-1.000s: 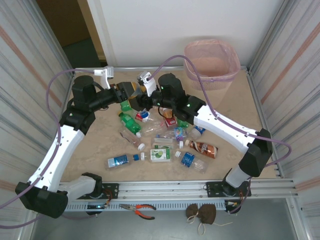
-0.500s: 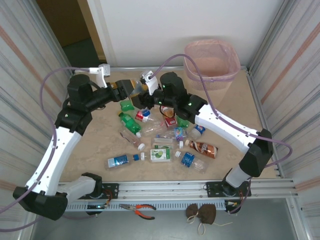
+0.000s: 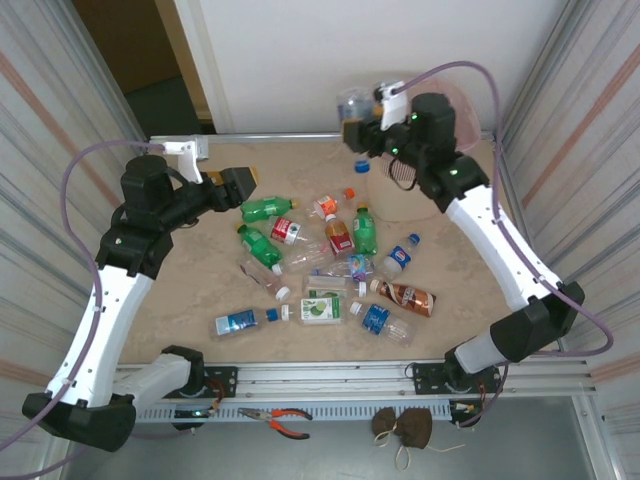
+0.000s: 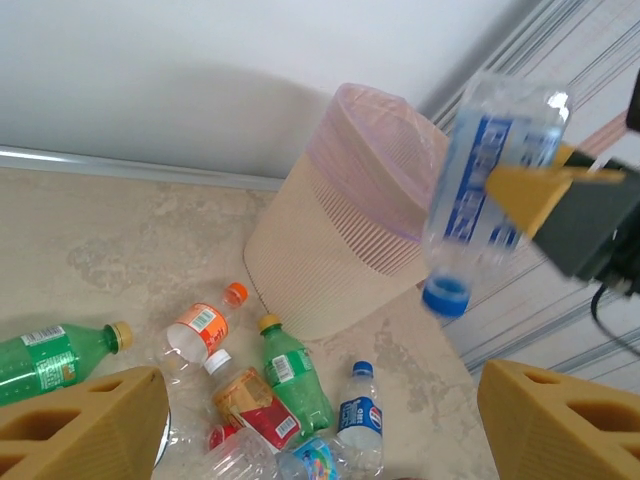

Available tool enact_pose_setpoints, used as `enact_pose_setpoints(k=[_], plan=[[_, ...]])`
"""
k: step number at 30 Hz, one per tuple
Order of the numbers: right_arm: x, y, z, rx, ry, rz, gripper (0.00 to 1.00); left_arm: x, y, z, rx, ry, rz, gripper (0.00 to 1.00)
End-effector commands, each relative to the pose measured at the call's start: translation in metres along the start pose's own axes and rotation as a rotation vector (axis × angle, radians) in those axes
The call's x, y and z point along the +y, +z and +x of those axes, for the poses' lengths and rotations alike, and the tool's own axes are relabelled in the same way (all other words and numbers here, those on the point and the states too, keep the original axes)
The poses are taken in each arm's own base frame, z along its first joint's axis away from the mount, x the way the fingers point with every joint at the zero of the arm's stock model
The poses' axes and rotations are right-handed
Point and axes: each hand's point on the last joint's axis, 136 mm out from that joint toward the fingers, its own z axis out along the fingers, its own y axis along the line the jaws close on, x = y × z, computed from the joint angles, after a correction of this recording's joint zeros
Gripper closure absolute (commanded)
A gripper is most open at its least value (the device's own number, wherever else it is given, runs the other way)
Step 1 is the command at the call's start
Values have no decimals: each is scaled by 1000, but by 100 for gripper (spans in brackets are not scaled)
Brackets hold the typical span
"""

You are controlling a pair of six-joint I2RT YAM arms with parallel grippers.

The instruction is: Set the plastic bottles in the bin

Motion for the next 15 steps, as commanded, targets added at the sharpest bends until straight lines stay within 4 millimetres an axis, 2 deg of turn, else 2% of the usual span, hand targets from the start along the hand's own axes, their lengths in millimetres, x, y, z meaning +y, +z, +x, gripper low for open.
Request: enact_pose_setpoints(k=[1,4,9,10,11,15], plan=[[-34,-18,-29,-48,-11,73,44,-2,-9,-2,-18,29,-8,19],[-73,-18,-34,-46,-2,158,44,-1,-9,0,-17,24,-10,20],[-132,-8,-24,8,0,279,45,2,-8,3,-13,10,-12,20],[-143,-4,-16,39,-4,301,45,2,-8,5,-10,8,-11,20],[-150,-3,-21,40,-17,320,45,3,-7,5,-8,8,-14,20],[-185,14,11,165,-26,391,46,7,-5,10,0,-7,-20,20]])
